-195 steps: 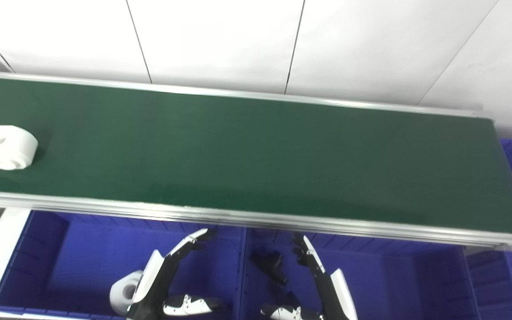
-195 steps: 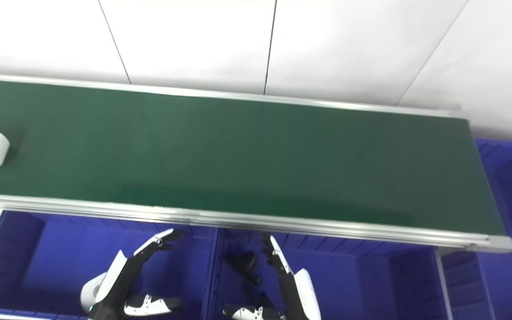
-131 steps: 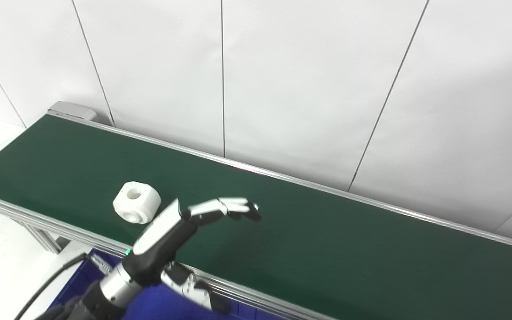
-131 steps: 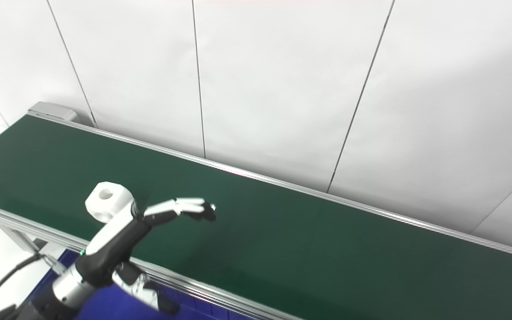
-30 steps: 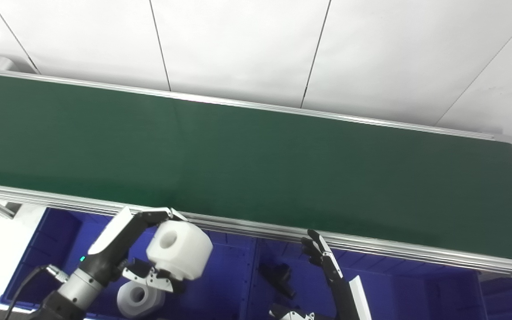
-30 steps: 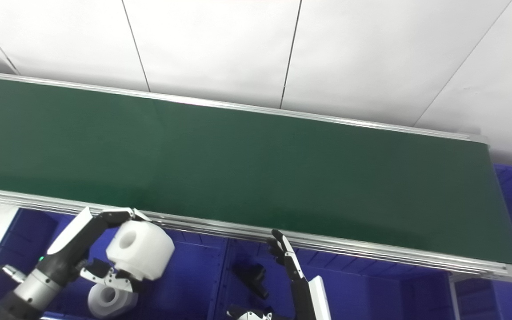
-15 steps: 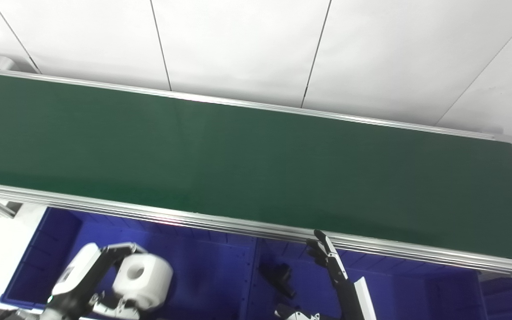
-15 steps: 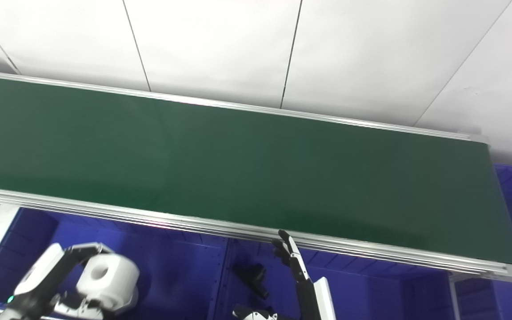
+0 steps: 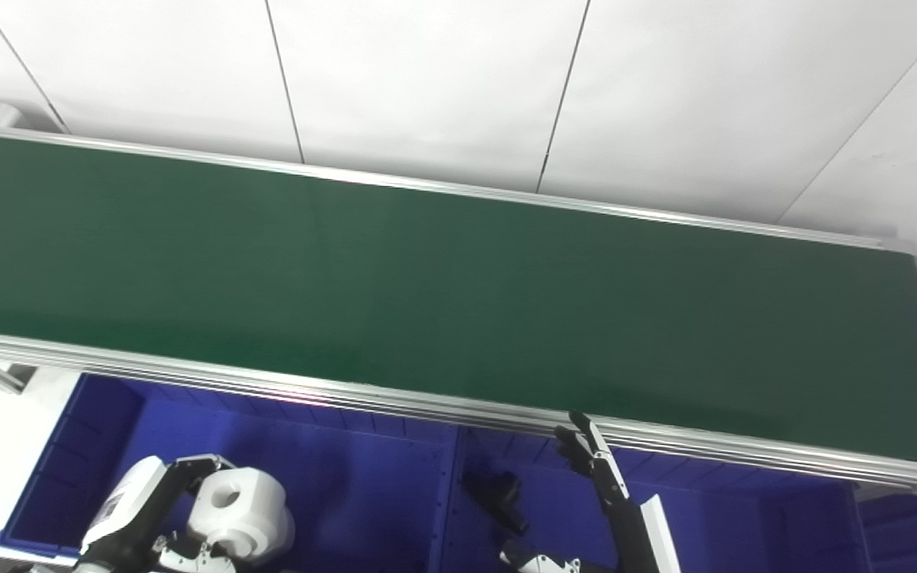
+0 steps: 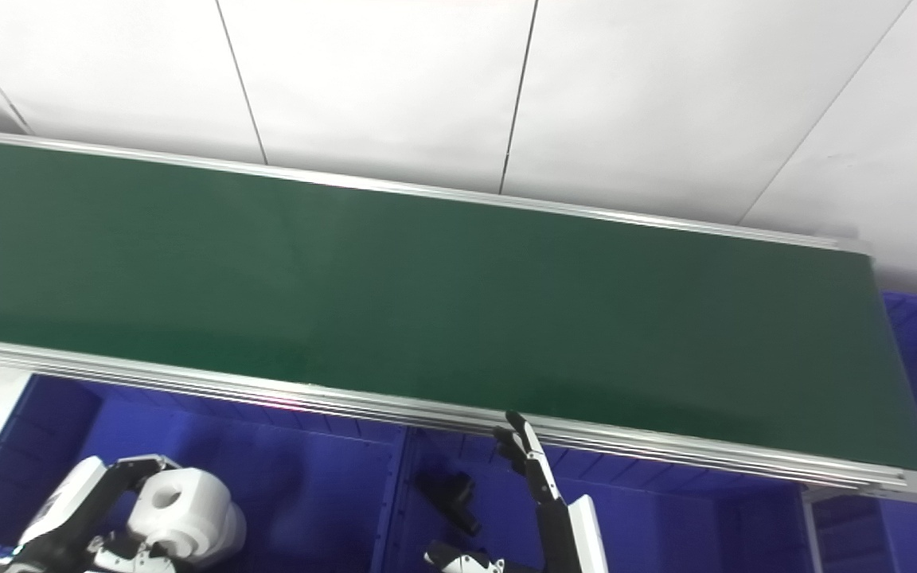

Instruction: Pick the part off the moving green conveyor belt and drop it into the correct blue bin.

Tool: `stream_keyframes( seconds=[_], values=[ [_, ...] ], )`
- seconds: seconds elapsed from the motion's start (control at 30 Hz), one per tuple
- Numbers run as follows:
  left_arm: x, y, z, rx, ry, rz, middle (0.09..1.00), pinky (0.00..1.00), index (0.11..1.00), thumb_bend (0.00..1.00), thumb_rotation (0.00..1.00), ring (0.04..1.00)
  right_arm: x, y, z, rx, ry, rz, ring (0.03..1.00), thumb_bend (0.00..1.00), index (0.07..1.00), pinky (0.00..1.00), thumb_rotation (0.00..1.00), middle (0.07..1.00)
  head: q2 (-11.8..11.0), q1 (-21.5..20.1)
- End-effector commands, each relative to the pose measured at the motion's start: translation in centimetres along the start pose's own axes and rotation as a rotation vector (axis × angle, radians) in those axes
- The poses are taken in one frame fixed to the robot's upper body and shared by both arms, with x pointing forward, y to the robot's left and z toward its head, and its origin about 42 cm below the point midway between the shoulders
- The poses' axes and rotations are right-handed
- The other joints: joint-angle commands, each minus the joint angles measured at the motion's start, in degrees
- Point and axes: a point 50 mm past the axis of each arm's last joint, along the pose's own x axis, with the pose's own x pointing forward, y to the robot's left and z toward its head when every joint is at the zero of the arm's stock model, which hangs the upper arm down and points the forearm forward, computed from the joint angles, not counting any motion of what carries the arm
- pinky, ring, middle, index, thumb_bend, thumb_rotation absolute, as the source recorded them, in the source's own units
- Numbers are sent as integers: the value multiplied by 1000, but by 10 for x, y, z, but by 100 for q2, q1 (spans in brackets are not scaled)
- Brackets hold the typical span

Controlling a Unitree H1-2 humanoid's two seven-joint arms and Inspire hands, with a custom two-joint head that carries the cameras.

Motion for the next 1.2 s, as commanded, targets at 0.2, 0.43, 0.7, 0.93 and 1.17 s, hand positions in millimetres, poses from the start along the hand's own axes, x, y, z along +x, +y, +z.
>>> stream_keyframes(
  seconds=[0.2, 0.43, 0.7, 0.93, 1.17],
  values=[
    [-9, 17, 59, -161, -274, 96, 933, 858, 919, 754, 691, 905, 2, 0, 11, 7, -57, -19, 850, 813, 963, 856, 431, 880, 35, -84],
    [-7, 8, 104, -276, -427, 34, 879, 809, 863, 732, 565, 858, 4, 5, 13, 22, -68, -40, 865, 814, 955, 853, 426, 903, 28, -187],
    [5, -10, 118, -347, -504, -117, 873, 775, 850, 776, 489, 841, 4, 13, 16, 36, -70, -42, 879, 820, 956, 860, 415, 908, 22, -431],
    [13, -17, 126, -356, -556, -209, 855, 747, 835, 830, 497, 828, 5, 23, 21, 53, -52, -38, 896, 829, 967, 867, 437, 921, -11, -1034],
    [29, -15, 126, -353, -575, -229, 841, 719, 827, 834, 500, 812, 10, 36, 27, 70, -55, -61, 896, 839, 973, 876, 444, 932, 5, -1595]
  ],
)
